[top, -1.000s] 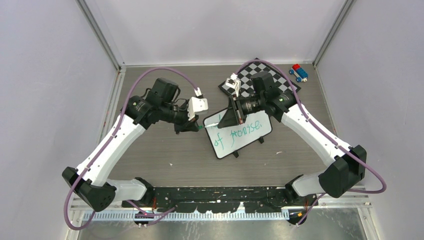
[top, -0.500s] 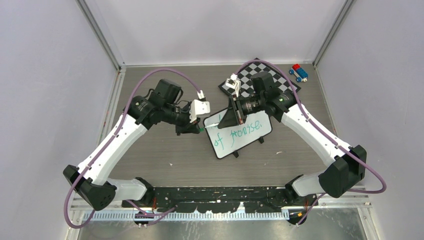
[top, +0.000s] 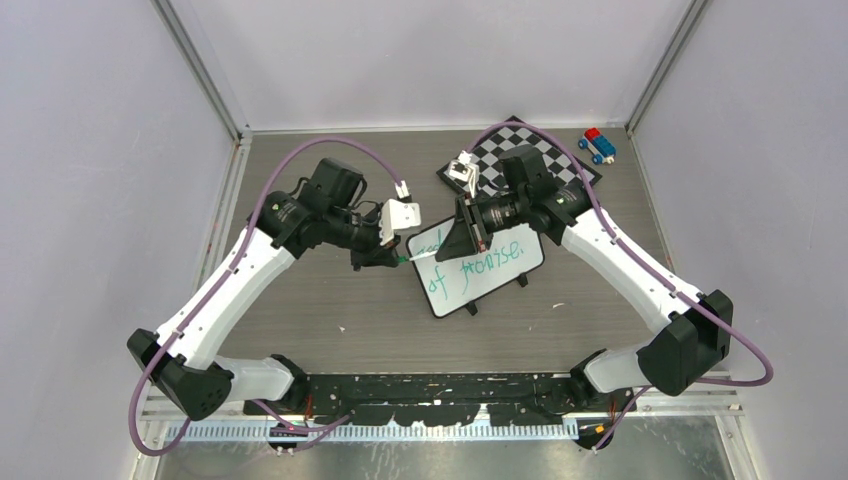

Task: Write a sentence on the whiteboard
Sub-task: Close the whiteboard marker at the center of the board.

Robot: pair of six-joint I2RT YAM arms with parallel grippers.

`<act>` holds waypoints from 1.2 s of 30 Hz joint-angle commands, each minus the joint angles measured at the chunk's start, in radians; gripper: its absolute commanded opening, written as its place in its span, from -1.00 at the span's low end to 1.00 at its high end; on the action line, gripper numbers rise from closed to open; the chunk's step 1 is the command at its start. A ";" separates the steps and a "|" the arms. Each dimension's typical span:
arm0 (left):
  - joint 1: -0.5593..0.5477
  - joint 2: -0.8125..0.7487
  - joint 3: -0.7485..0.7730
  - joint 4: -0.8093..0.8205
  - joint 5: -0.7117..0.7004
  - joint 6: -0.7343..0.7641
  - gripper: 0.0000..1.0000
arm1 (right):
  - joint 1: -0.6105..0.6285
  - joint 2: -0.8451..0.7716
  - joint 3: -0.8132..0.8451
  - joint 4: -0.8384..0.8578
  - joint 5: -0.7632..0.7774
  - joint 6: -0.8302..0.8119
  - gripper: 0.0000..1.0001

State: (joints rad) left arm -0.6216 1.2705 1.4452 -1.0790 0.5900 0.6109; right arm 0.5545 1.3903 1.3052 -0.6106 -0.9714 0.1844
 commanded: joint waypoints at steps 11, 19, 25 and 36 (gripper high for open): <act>-0.016 0.004 0.006 -0.012 -0.005 0.019 -1.00 | 0.008 -0.016 0.049 0.003 -0.025 -0.028 -1.00; -0.036 0.015 0.022 -0.013 0.018 0.007 -1.00 | 0.012 -0.008 0.047 0.005 -0.009 -0.030 -0.99; -0.040 0.022 0.046 0.006 0.035 -0.043 -1.00 | 0.018 0.002 0.045 0.003 0.008 -0.035 -0.99; -0.045 0.058 0.080 0.074 0.054 -0.190 -1.00 | 0.049 0.008 0.029 0.024 0.056 -0.028 -1.00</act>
State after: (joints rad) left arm -0.6571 1.3151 1.4643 -1.0653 0.6079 0.4919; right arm 0.5907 1.3998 1.3056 -0.6201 -0.9440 0.1593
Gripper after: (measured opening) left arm 0.048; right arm 0.176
